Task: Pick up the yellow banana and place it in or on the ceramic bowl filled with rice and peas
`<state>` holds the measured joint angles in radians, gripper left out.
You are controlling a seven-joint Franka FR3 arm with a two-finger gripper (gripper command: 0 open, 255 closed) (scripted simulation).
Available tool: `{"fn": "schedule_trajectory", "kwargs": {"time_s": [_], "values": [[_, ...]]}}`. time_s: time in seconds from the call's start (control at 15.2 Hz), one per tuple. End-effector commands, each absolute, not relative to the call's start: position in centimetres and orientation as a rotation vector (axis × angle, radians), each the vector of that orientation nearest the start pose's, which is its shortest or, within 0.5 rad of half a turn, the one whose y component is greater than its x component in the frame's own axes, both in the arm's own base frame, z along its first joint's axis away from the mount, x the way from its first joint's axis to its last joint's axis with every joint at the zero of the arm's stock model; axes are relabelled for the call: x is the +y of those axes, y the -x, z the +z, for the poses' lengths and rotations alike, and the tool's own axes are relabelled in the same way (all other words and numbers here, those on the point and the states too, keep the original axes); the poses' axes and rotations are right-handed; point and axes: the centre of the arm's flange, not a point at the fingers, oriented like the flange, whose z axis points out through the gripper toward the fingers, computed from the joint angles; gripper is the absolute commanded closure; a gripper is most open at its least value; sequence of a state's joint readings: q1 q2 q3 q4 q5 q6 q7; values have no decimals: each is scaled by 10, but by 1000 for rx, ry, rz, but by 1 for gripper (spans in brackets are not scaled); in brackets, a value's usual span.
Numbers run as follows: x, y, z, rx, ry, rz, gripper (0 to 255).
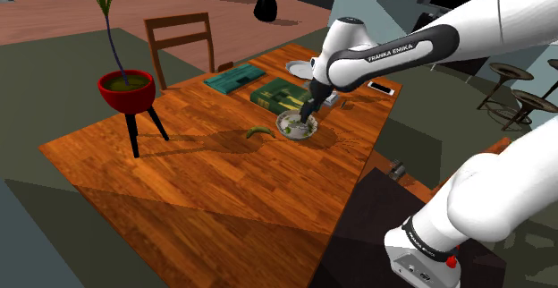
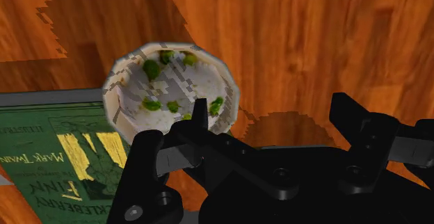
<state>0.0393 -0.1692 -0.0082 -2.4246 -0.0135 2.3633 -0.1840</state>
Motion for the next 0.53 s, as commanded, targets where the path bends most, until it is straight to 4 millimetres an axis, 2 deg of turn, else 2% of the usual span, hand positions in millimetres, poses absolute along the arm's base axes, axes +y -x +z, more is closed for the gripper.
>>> {"fn": "schedule_trajectory", "kwargs": {"time_s": [0.0,0.46], "values": [[17,-495,361,-384,3138,-189,0],[25,-559,300,-488,3150,-250,0]]}}
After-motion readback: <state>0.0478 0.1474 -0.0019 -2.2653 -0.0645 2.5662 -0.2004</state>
